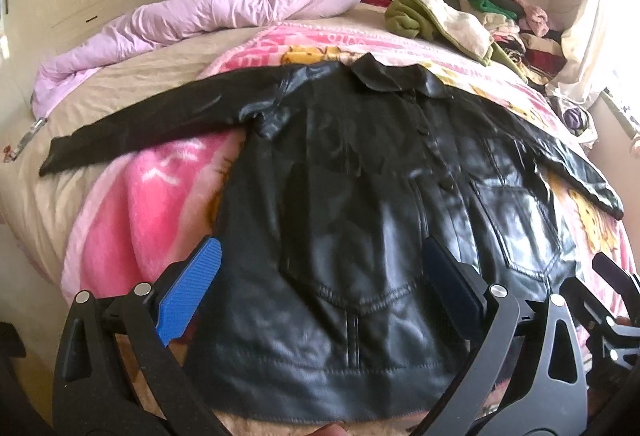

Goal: Fold large clothes
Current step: 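Grasp the jacket sleeve with the right gripper and lift it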

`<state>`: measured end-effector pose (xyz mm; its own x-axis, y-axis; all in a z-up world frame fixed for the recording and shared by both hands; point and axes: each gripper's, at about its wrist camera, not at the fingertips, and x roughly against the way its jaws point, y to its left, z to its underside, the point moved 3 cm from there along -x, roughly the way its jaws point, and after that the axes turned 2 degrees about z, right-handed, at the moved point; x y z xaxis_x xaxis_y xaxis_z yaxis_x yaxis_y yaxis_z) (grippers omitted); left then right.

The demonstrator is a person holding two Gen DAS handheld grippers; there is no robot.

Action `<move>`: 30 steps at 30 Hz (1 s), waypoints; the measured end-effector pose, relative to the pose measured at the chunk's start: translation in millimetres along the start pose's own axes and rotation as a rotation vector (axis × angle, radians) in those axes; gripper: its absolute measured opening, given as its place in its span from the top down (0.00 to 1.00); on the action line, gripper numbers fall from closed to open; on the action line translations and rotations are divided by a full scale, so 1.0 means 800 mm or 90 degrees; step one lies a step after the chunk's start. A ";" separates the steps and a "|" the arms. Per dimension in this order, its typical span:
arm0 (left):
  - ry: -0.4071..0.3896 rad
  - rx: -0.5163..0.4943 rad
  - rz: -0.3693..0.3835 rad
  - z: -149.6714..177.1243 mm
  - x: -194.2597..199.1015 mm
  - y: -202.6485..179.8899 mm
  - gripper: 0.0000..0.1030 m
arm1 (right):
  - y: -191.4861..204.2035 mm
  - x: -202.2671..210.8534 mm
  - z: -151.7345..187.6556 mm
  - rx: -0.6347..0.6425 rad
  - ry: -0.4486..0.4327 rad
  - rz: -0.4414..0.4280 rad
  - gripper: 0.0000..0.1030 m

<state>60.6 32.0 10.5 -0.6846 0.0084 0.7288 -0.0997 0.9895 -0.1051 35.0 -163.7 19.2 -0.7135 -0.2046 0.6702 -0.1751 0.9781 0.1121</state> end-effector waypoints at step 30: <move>-0.023 -0.005 0.006 -0.136 -0.045 -0.015 0.09 | -0.024 -0.052 -0.125 -0.083 -0.027 -0.027 0.04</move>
<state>165.4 35.5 59.0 -0.7115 0.0121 0.7026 -0.0881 0.9904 -0.1063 135.3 -170.0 62.5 -0.7360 -0.2450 0.6312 -0.1183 0.9644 0.2363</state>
